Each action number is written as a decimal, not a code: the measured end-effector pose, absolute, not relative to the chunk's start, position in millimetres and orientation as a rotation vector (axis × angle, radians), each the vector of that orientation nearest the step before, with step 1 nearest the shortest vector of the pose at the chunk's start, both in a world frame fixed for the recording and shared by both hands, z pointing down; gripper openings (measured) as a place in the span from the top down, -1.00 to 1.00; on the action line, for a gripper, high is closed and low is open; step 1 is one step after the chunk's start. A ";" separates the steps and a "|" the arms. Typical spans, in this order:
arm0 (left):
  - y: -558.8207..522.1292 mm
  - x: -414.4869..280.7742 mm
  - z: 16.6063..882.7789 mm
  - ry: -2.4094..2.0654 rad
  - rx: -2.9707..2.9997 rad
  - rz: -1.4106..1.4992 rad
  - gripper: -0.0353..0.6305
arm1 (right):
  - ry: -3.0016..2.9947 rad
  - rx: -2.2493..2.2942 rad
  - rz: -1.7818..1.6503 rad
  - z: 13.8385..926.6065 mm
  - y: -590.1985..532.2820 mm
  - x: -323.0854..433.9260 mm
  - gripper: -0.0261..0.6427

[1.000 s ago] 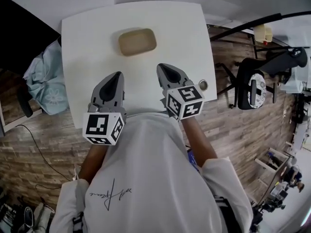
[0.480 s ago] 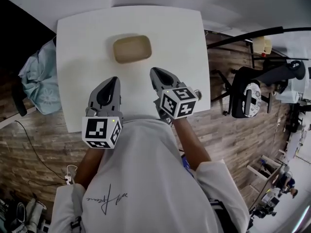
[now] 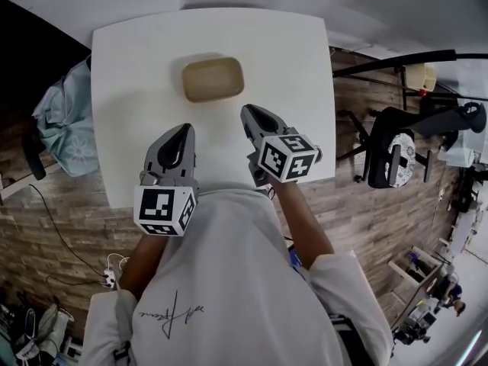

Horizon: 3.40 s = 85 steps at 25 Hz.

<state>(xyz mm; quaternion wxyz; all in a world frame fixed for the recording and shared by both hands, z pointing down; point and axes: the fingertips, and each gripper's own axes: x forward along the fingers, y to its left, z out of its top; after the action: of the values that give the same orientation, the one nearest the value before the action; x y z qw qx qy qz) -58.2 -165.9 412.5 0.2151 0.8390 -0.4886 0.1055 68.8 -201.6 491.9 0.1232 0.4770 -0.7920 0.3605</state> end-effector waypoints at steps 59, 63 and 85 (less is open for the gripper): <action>-187.0 -62.7 441.7 -1.332 2.226 0.370 0.87 | -2.198 1.390 1.992 580.2 -233.6 83.5 0.53; -184.8 -63.8 443.2 -1.334 2.214 0.365 0.87 | -2.225 1.371 2.064 577.8 -237.0 80.7 0.53; -180.4 -63.6 442.2 -1.340 2.198 0.363 0.87 | -2.289 1.291 2.271 577.0 -237.3 83.5 0.81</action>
<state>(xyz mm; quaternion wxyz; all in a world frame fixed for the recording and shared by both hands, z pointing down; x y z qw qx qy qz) -63.6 -180.4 442.2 0.2678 0.8146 -0.4966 0.1345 83.5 -237.3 577.0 -0.1652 0.3665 -0.6500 0.6449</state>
